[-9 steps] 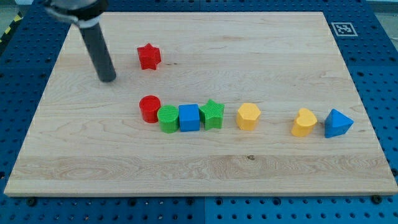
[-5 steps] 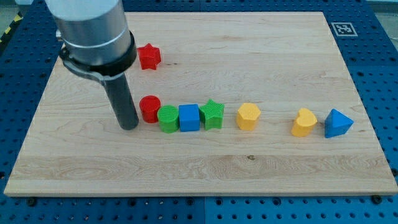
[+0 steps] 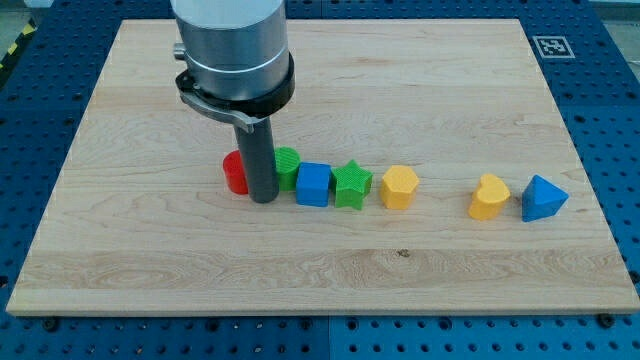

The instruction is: Push the blue cube closer to the blue triangle

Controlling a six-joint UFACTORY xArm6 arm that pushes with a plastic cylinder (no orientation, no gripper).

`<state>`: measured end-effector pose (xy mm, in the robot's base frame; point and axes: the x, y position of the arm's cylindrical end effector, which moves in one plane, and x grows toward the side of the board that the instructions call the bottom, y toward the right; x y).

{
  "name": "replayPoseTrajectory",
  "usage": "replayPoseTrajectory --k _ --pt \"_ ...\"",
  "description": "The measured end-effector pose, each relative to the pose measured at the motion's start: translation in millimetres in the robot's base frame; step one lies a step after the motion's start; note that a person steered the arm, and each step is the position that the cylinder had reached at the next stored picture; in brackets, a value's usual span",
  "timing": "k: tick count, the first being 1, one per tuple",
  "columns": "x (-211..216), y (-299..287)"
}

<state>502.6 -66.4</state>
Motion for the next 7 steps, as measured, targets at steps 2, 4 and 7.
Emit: replayPoseTrajectory --k 2,4,7 --pt "4 7" --pt "7 -24" --pt "-12 -14"
